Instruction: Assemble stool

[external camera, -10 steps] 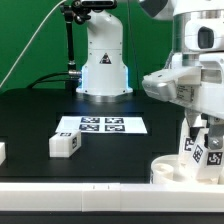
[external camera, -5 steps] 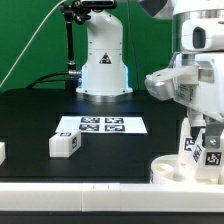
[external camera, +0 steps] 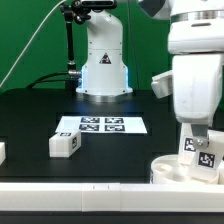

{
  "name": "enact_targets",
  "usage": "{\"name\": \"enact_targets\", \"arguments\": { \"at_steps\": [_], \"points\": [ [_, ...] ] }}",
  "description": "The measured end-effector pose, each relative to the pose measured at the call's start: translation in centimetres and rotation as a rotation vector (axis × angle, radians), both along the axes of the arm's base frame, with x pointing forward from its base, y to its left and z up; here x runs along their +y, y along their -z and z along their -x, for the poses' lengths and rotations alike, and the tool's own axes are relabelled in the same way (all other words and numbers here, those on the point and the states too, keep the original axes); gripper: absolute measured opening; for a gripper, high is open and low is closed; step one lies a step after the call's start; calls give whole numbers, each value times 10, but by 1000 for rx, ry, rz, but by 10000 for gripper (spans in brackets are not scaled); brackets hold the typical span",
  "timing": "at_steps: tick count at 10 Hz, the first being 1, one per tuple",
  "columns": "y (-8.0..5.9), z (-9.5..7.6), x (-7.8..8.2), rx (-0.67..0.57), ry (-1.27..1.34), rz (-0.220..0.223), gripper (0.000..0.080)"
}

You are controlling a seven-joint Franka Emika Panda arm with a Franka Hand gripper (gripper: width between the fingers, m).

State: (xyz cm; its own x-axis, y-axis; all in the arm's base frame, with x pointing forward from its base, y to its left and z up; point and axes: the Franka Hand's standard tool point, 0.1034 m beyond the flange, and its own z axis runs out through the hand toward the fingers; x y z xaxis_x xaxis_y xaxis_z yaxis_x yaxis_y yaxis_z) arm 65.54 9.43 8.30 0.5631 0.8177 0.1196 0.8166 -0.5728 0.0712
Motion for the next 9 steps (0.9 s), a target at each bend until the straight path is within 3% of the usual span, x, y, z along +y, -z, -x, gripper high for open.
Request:
{"name": "enact_targets", "arguments": {
  "at_steps": [7,9],
  "points": [
    [0,0,10,22,488,-90,345],
    [0,0,8,28,689,-151,345]
  ]
}}
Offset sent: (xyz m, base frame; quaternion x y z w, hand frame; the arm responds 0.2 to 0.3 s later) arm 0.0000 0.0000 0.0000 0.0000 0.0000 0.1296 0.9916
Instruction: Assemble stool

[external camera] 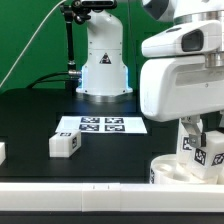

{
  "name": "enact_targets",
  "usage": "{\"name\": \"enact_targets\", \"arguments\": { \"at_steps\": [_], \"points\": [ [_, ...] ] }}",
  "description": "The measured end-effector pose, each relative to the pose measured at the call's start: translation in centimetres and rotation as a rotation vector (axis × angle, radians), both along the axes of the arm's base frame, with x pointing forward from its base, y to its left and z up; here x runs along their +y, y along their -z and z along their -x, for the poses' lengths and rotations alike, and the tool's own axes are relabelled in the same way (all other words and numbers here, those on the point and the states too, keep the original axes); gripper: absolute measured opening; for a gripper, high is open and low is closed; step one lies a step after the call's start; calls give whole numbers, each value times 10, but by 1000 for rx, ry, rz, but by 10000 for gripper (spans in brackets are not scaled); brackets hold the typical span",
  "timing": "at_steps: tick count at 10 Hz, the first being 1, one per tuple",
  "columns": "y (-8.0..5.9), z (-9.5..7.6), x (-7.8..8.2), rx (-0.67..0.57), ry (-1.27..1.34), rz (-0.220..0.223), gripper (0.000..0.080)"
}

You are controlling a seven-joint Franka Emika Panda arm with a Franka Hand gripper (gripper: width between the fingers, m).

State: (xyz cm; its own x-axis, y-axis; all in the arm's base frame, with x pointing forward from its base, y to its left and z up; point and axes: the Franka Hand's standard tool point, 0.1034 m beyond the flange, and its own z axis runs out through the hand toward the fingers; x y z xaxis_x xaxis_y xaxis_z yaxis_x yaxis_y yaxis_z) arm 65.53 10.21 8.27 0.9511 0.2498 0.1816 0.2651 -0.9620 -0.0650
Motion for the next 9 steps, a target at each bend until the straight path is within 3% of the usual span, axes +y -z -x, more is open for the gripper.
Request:
{"name": "enact_targets", "arguments": {
  "at_steps": [4,9],
  "points": [
    [1,7,-1,-19,416,-119,345],
    [1,10,-4,17,788,-184,346]
  ]
}}
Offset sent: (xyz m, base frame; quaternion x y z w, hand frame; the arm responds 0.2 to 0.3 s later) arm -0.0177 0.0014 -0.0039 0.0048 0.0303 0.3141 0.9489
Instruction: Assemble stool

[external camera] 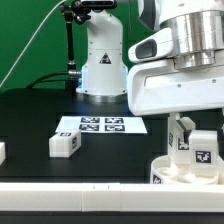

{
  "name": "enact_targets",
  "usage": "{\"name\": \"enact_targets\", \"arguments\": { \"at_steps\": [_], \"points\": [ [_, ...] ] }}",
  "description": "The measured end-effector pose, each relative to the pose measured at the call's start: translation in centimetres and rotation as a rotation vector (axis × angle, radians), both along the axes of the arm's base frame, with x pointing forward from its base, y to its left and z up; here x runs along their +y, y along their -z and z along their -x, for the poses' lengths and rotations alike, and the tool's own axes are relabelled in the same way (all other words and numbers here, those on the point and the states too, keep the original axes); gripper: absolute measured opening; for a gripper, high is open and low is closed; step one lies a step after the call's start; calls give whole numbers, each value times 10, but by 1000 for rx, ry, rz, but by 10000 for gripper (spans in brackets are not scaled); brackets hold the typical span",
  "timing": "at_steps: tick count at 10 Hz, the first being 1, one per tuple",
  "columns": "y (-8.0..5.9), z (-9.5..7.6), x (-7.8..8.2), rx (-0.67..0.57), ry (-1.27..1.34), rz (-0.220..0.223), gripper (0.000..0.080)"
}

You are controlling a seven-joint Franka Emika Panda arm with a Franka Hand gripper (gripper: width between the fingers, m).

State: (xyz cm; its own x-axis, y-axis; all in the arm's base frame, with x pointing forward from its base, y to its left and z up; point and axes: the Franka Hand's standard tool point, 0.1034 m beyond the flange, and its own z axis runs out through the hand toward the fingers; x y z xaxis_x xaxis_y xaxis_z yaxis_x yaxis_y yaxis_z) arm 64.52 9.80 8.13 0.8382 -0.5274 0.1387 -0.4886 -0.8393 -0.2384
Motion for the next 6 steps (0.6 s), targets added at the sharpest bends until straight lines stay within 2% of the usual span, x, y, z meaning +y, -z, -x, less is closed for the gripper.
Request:
{"name": "enact_targets", "arguments": {
  "at_steps": [6],
  "points": [
    [0,3,-6,69,418,-138,346]
  ]
}}
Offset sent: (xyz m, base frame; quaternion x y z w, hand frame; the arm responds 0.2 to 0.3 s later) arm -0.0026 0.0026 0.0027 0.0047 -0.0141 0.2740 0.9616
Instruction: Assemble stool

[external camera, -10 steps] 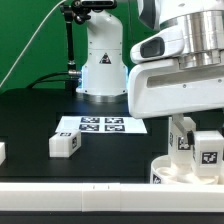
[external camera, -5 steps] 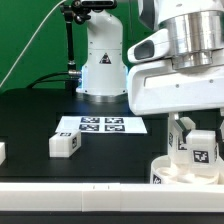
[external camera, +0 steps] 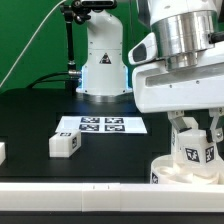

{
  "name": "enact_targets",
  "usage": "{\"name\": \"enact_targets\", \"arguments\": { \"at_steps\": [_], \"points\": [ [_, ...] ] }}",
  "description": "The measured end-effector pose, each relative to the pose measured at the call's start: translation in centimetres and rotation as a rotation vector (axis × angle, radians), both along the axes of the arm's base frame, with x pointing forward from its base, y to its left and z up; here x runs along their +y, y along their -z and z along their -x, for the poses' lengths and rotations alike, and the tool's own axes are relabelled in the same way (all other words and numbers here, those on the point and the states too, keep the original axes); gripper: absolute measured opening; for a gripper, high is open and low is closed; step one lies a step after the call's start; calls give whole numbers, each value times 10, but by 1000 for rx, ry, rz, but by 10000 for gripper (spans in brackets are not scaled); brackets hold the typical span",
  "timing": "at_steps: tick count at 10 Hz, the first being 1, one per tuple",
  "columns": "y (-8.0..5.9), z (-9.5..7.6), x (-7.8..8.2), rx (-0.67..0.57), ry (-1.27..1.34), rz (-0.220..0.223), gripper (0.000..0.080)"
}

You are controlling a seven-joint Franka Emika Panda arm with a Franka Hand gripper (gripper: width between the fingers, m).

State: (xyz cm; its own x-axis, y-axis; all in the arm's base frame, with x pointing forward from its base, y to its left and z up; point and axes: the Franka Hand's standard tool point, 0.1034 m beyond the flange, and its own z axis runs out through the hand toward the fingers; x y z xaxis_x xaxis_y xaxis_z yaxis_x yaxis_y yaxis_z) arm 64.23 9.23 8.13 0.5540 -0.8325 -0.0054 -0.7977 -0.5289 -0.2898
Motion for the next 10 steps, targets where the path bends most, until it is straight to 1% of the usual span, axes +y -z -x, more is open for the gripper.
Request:
{"name": "enact_targets", "arguments": {
  "at_steps": [3,5,10],
  "points": [
    [-1,1,-1,29,151,-54,347],
    [0,2,1,63,310,-107,347],
    [1,4,5,107,505,-182,347]
  ]
}}
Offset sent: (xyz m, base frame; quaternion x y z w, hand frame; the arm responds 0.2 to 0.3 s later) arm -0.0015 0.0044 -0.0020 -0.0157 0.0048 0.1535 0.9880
